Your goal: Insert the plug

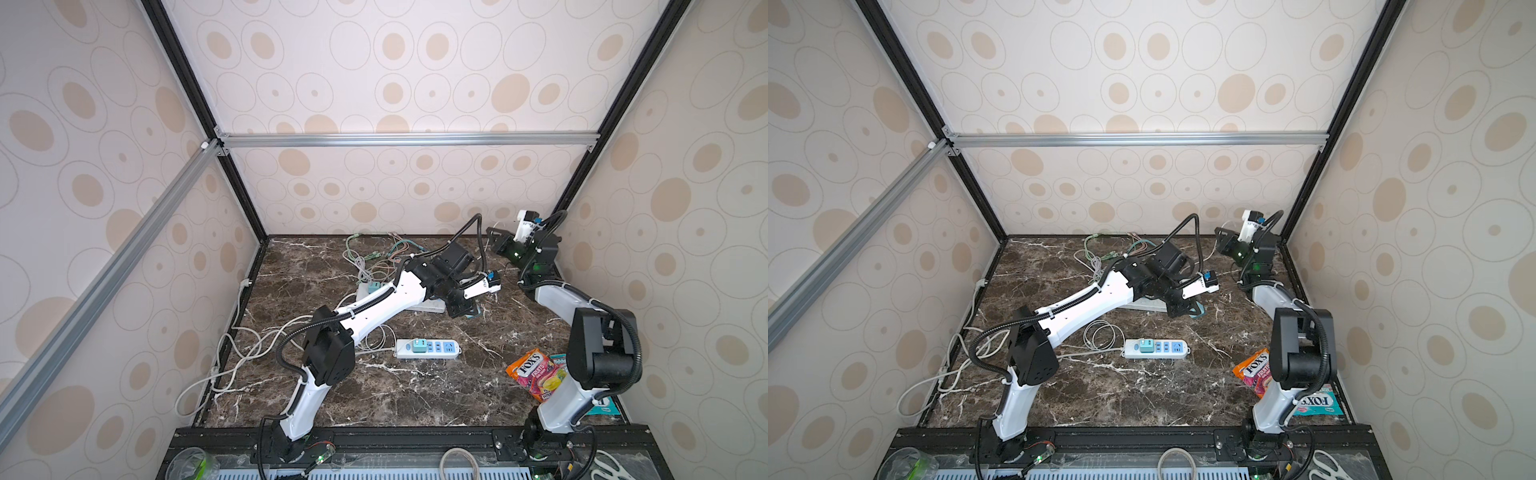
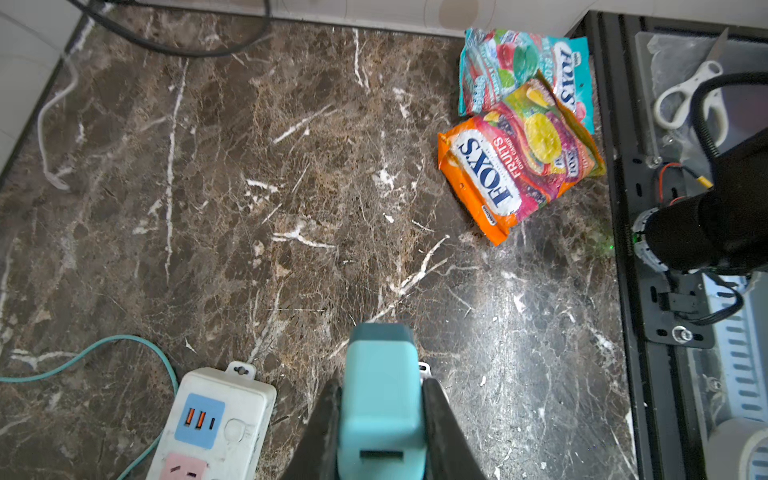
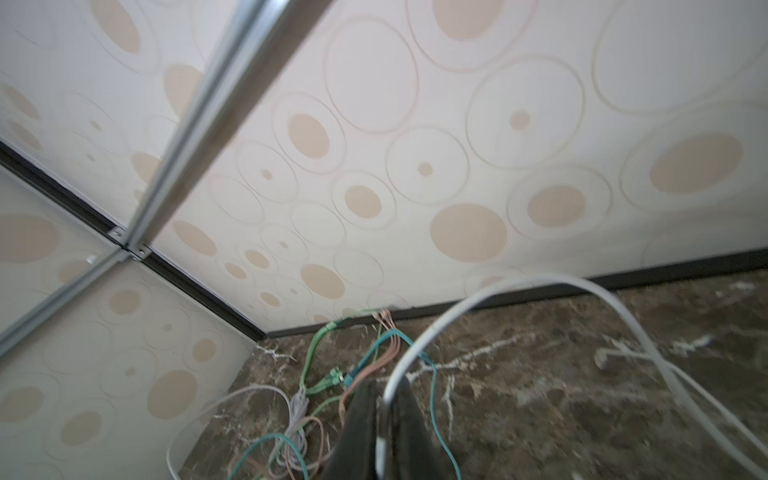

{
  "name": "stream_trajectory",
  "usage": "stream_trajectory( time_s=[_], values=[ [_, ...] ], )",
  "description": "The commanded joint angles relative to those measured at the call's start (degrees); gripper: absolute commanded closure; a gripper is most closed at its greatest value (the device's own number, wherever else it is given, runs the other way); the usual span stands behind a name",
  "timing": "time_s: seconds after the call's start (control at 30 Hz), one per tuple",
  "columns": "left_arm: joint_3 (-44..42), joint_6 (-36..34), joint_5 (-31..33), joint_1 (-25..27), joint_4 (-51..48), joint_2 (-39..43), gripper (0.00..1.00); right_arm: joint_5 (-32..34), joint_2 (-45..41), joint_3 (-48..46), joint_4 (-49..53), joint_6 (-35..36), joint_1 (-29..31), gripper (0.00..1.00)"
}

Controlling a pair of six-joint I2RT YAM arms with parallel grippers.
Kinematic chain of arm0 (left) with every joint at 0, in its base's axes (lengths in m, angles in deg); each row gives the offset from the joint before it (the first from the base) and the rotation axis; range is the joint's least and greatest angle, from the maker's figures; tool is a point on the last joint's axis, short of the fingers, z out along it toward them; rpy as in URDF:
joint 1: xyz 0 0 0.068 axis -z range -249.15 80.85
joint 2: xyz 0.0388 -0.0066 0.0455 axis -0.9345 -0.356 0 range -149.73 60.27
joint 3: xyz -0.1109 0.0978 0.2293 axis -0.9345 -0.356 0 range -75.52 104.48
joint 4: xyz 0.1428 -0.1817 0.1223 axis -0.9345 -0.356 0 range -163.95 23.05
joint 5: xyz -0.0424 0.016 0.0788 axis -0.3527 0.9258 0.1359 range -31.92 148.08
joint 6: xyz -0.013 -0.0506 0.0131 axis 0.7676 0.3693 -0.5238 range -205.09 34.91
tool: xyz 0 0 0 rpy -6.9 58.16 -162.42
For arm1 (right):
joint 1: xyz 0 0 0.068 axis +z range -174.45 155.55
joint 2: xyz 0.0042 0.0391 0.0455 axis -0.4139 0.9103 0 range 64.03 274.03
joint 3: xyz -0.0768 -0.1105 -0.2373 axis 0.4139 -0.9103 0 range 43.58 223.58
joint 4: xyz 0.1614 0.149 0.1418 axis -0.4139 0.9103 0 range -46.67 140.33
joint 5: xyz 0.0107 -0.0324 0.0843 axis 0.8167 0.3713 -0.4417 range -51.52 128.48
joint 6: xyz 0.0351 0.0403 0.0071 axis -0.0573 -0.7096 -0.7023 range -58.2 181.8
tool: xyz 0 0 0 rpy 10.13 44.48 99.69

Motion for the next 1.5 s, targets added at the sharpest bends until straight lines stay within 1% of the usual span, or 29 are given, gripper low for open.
stream_trajectory(
  time_s=[0.0,0.03,0.07,0.1,0.17,0.27,0.37,0.43,0.53,0.67,0.77,0.87,1.03,1.1,1.2,1.3,1.37,1.47],
  values=[
    [3.61,-2.28,2.82,0.34,-4.16,-4.18,1.0,5.05,0.71,-2.91,9.42,-1.51,-1.51,0.68],
    [4.1,-2.21,3.58,0.33,-4.72,-4.94,1.0,6.71,0.43,-2.82,14.08,-3.81,-2.45,0.57],
    [4.22,-2.04,4.1,0.33,-4.95,-5.4,1.0,7.19,0.18,-2.7,17.28,-5.08,-3.48,0.5],
    [4.23,-2.08,4.48,0.33,-5.06,-5.76,1.0,6.99,-0.2,-2.63,20.92,-5.87,-4.46,0.45],
    [4.15,-2.09,4.82,0.38,-5.15,-6.24,1.0,7.84,-1.61,-2.74,26.05,-5.45,-5.79,0.38],
    [4.22,-2.01,4.99,0.34,-5.02,-6.7,1.0,11.66,-4.8,-3.39,32.83,-2.34,-6.34,0.26],
    [4.31,-2.14,4.84,0.33,-4.99,-6.96,1.0,16.44,-8.49,-5.38,36.11,-1.04,-6.55,0.15],
    [4.42,-2.42,4.59,0.33,-5.06,-6.97,1.0,18.21,-11.04,-7.17,36.28,-0.87,-6.89,0.0],
    [4.49,-3.29,4.46,0.33,-5.44,-6.96,1.0,19.52,-14.4,-8.53,38.12,-0.22,-7.18,0.0],
    [4.38,-5.78,2.97,0.33,-7.03,-6.97,1.0,23.07,-18.09,-9.45,41.54,1.38,-7.25,0.0],
    [5.02,-6.64,4.06,0.33,-8.85,-7.03,1.0,23.13,-20.82,-10.38,43.41,3.76,-7.25,0.0],
    [6.15,-6.91,5.05,0.33,-10.89,-6.73,1.0,20.56,-23.53,-10.98,46.07,6.03,-7.25,0.0],
    [5.89,-7.84,4.64,0.33,-12.3,-5.6,1.0,9.61,-28.24,-12.94,46.8,4.34,-7.26,0.0],
    [5.89,-8.03,4.92,0.33,-13.19,-5.41,1.0,7.07,-29.76,-13.49,47.42,3.25,-7.2,0.0],
    [5.82,-7.97,5.2,0.31,-14.54,-5.04,1.0,4.95,-32.1,-14.9,47.61,2.21,-7.24,0.0],
    [5.27,-7.41,4.43,0.4,-15.47,-4.38,1.0,1.29,-33.55,-16.39,47.08,1.12,-7.21,0.0],
    [3.85,-6.77,3.99,0.49,-14.96,-3.59,1.0,0.93,-34.59,-17.56,47.35,0.61,-7.08,0.0],
    [0.4,-6.12,4.95,0.93,-13.95,-1.96,1.0,2.17,-36.59,-20.6,46.08,-0.62,-7.01,0.0]
  ],
)
